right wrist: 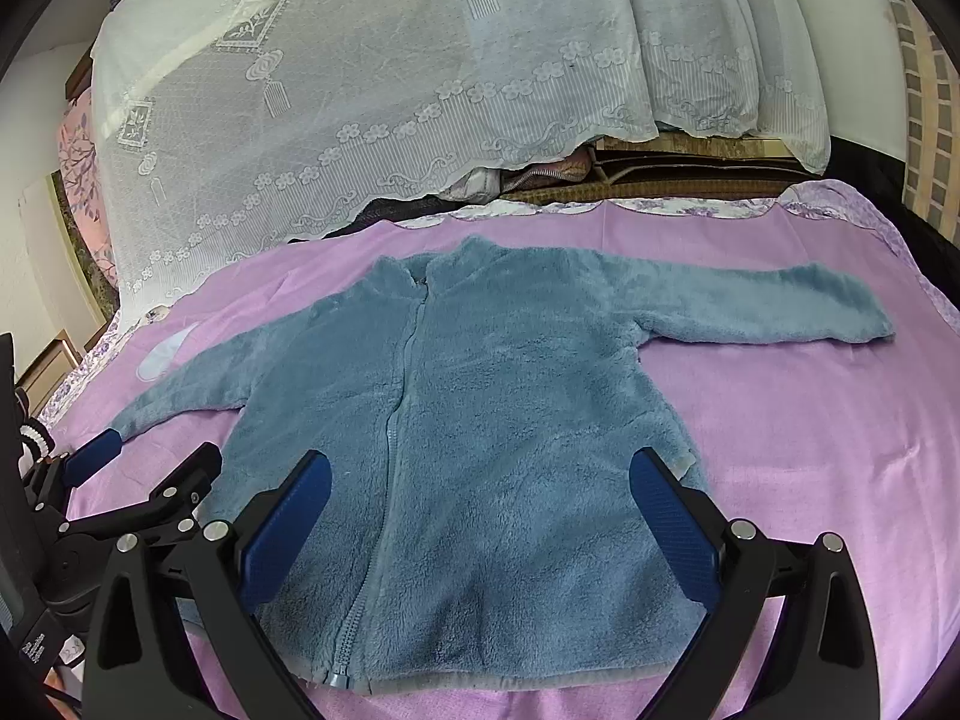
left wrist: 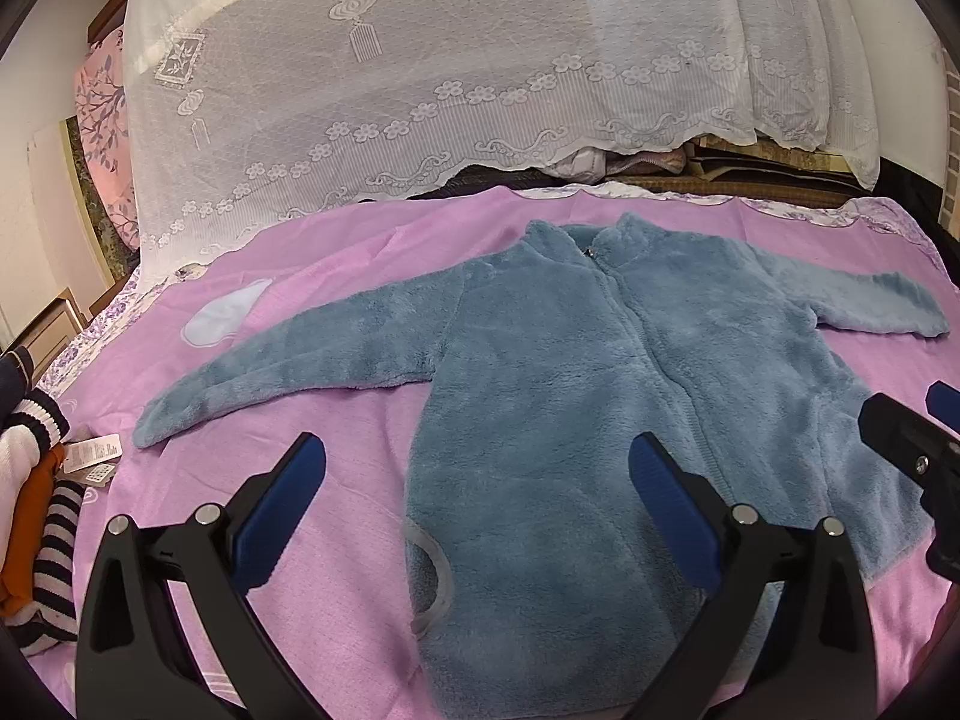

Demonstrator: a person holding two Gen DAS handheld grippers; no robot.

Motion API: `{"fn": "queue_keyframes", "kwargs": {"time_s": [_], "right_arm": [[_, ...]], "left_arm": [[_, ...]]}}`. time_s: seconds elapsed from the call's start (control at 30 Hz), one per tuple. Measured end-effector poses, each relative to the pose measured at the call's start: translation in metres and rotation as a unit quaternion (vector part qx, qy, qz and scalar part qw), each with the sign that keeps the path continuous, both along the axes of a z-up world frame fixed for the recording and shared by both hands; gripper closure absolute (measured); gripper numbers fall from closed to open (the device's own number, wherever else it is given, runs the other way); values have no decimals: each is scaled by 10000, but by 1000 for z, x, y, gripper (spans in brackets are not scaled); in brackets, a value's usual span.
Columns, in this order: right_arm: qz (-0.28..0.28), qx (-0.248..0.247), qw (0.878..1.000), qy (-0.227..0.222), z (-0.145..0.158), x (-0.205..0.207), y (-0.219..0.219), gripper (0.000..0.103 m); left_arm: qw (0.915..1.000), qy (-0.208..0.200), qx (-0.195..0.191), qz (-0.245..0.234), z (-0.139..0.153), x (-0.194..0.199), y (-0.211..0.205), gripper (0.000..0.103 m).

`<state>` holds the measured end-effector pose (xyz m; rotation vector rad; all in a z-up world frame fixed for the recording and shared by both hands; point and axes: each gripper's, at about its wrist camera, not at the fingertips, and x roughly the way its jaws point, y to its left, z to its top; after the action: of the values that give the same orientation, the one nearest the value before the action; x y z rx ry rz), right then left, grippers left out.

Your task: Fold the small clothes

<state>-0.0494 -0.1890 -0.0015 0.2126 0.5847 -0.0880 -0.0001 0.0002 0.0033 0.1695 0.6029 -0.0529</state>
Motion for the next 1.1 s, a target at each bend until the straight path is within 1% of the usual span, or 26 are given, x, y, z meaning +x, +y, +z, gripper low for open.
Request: {"fn": "queue_keyframes", "kwargs": {"time_s": [0.77,0.87,0.93,0.97,1.1], "right_arm": [[-8,13,10000,17,1,2,-2,3],[-40,18,10000,5,-3,2,-3,3],[-66,24,10000,-13,-5,2,-3,3],[-86,22,10000,-31,-5,1,-4,3],[-187,18,9998,-114,-10,3,-11,3]], "left_arm": [[10000,0,4,4,11,-1,-7,4],[10000,19,13,15,12,-1,-7,4],[10000,22,15,25,13,8,1,4],[10000,3,4,25,11,5,-7,4],[10000,-6,26,65,9,9,-3,4]]}}
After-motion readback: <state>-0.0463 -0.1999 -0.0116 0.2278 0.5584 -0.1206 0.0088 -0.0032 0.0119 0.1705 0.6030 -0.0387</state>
